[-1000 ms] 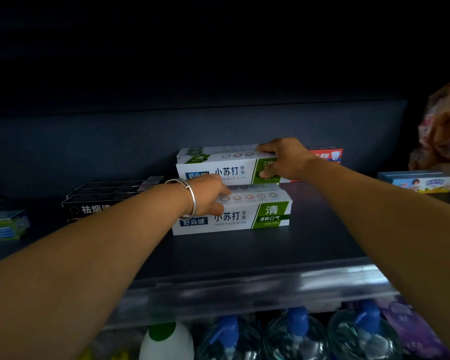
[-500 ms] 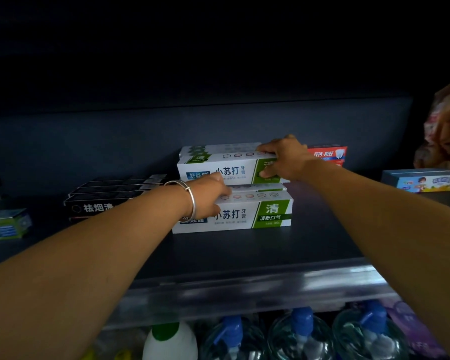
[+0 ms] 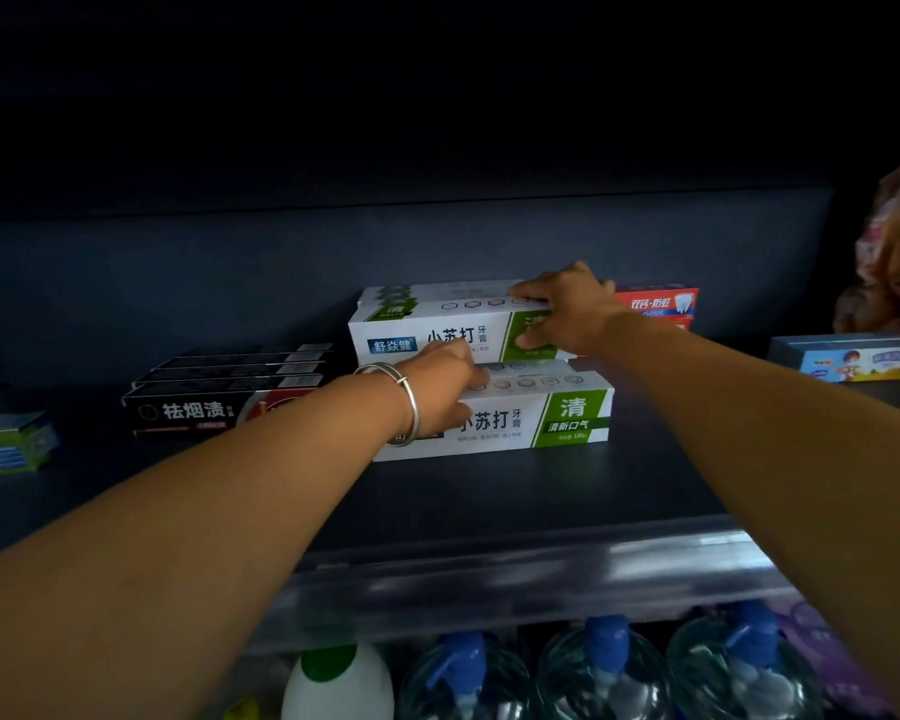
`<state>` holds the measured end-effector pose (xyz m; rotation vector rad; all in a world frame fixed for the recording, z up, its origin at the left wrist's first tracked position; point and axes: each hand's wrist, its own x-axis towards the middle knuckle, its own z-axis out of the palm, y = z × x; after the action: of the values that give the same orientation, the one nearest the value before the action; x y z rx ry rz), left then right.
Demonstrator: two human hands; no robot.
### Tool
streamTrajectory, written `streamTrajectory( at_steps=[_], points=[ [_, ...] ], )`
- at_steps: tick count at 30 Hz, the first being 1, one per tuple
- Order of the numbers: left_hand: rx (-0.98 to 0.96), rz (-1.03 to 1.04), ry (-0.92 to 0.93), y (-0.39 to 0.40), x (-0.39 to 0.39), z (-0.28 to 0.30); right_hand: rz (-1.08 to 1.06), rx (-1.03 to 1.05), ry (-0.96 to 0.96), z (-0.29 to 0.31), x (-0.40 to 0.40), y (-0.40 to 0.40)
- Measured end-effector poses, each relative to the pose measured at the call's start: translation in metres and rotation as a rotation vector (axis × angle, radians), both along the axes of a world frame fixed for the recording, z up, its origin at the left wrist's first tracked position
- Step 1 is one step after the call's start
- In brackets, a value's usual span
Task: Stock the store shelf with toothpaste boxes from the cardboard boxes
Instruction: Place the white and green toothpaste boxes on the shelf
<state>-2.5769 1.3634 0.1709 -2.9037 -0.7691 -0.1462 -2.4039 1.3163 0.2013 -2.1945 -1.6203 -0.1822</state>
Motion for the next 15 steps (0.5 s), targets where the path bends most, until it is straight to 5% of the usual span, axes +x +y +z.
streamTrajectory(
  at_steps=[11, 15],
  points=[
    [-0.022, 0.011, -0.056, 0.0037, -0.0057, 0.0002, 0.036, 0.007, 0.09, -0.0072, -0.0056, 0.0008],
    [-0.076, 0.052, -0.125, 0.0041, -0.0083, -0.0015, 0.028, 0.021, -0.019, -0.0107, -0.0047, 0.006]
  ],
)
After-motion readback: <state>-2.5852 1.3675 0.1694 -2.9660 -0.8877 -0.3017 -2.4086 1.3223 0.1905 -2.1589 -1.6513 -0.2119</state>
